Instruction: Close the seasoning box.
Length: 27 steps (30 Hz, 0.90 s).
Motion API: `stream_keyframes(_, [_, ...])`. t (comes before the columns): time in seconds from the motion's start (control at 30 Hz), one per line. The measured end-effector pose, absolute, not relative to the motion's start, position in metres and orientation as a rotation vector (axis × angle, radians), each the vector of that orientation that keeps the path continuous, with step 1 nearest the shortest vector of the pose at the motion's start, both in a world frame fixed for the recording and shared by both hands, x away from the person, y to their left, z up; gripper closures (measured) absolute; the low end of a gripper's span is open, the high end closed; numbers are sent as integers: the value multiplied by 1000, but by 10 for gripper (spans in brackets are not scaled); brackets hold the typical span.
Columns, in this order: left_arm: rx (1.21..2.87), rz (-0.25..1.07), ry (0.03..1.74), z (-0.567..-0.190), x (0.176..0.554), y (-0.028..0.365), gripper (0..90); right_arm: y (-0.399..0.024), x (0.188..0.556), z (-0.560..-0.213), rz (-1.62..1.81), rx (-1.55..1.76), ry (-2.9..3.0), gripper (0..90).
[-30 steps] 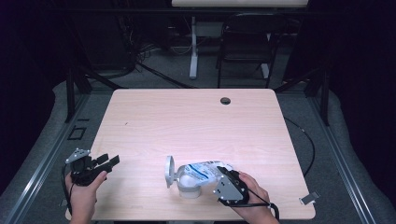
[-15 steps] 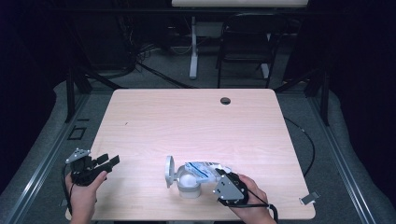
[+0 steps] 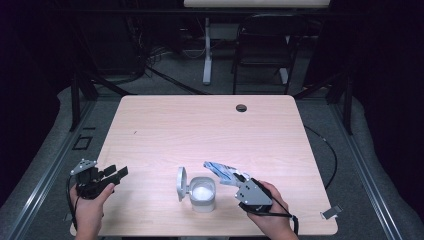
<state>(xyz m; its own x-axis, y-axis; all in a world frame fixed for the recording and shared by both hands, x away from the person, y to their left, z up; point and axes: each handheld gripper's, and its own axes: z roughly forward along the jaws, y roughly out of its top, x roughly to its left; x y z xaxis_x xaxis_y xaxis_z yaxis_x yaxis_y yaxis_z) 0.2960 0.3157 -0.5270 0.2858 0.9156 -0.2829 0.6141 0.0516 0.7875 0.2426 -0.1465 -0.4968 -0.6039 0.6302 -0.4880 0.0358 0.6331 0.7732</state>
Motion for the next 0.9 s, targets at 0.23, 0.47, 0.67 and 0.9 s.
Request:
stream_keyframes(0.23, [1669, 407, 1430, -529, 296, 316, 456, -163, 249, -492, 1072, 620, 2018, 897])
stream_keyframes(0.47, [1671, 411, 1431, -531, 297, 314, 455, -186, 253, -499, 1183, 765, 1990, 898])
stream_keyframes(0.67, [1672, 411, 1438, -532, 297, 315, 456, -201, 256, -502, 1273, 867, 1945, 898])
stream_keyframes(0.9, [1673, 413, 1431, -531, 297, 315, 455, -209, 259, -508, 1315, 936, 1912, 898])
